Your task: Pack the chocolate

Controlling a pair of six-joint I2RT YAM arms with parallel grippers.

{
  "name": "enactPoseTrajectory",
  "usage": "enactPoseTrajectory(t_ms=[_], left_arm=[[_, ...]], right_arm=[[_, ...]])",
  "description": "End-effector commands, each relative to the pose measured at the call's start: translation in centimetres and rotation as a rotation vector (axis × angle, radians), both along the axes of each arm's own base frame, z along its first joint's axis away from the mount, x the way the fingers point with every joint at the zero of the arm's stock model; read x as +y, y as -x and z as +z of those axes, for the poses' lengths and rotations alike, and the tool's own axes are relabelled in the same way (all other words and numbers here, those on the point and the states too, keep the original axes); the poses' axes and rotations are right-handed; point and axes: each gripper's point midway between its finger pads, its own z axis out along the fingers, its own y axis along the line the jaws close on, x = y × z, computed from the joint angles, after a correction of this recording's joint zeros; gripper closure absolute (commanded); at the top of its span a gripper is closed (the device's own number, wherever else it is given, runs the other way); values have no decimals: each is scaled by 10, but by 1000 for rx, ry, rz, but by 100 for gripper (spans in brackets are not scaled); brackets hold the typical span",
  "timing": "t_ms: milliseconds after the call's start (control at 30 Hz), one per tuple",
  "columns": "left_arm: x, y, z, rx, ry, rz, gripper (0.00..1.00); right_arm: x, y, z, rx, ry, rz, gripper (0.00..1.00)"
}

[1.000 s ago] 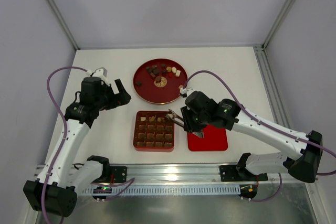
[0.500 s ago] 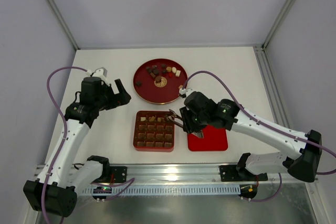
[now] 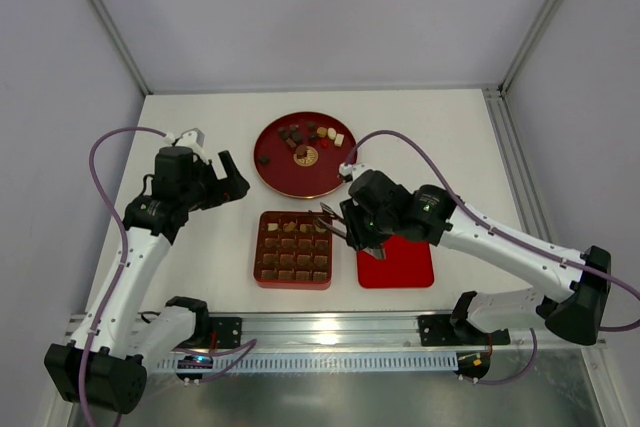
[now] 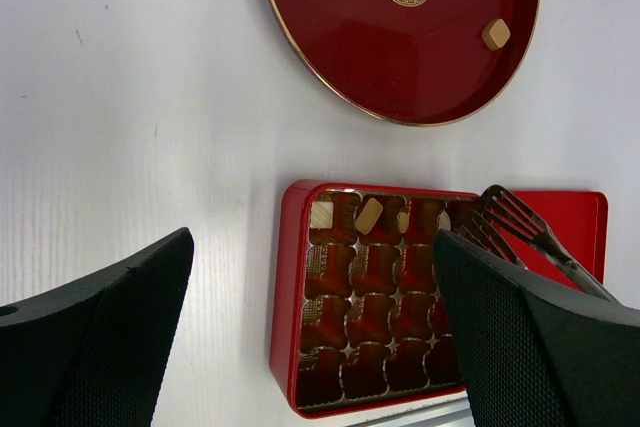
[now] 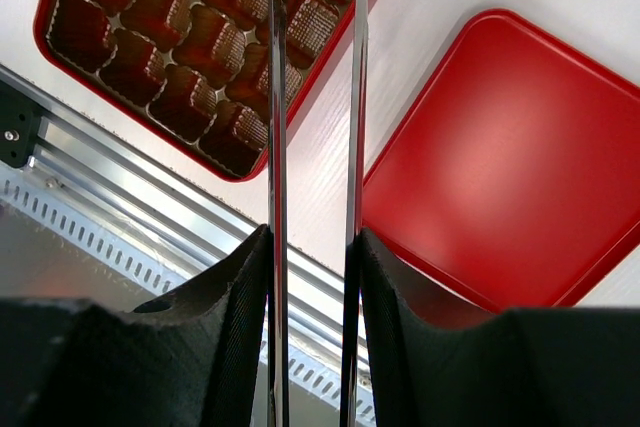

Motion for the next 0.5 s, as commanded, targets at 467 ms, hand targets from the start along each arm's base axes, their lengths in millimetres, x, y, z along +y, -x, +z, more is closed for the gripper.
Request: enactPoseTrajectory(t_ms=[467], left_arm=[[-2, -1, 3, -15, 0, -15, 0]], right_arm=[[-10, -114, 63, -178, -66, -94, 59]])
